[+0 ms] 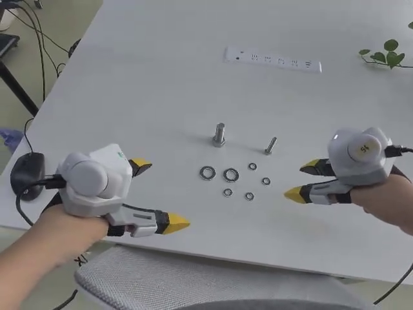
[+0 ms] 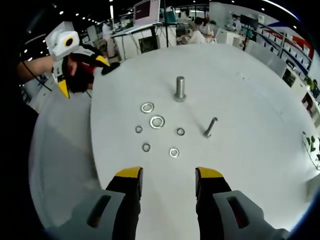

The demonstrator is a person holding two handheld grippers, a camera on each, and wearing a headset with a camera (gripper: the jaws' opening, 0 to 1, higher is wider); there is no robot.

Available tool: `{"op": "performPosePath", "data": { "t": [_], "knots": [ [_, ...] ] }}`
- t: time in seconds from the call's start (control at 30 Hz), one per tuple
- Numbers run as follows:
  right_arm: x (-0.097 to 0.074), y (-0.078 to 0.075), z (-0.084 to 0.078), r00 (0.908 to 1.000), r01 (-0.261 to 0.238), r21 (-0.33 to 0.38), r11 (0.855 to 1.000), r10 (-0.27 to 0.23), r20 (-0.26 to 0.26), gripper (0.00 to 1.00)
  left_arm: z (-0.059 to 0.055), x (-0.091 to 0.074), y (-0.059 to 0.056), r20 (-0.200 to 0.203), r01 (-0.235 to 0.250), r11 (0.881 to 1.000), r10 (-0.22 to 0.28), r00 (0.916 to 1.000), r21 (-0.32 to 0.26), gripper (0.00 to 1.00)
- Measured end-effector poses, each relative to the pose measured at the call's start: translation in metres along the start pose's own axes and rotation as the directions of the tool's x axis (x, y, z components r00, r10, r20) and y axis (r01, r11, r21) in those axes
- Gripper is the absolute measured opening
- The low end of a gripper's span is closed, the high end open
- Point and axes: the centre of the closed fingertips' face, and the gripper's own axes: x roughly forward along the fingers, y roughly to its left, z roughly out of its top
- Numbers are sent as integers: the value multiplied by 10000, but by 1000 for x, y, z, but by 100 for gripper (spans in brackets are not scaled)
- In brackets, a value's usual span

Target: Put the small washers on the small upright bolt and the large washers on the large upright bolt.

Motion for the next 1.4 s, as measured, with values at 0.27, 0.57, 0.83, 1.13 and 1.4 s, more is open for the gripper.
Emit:
{"op": "performPosePath", "data": {
  "t": [0.27,0.57,0.83,1.13,1.4],
  "knots": [
    [14,-3,5,9987,-329,-357,9988,315,-395,38,-6,4,-3,7,38,9999,-38,10000,163,81],
    [38,-16,-1,9916,-690,-1035,9922,568,-1161,33,-4,8,-1,121,77,10000,-77,9999,42,80],
    [48,-20,1,9847,-840,-1471,9855,596,-1635,31,-6,8,-3,26,224,9997,-224,9997,105,79],
    [59,-16,-2,9731,-1043,-2100,9721,562,-2233,28,-9,5,2,89,223,9997,-223,9997,43,78],
    [67,-10,-3,9645,-1251,-2596,9576,560,-2580,26,-10,2,11,2,148,9996,-148,9999,234,79]
  ]
}}
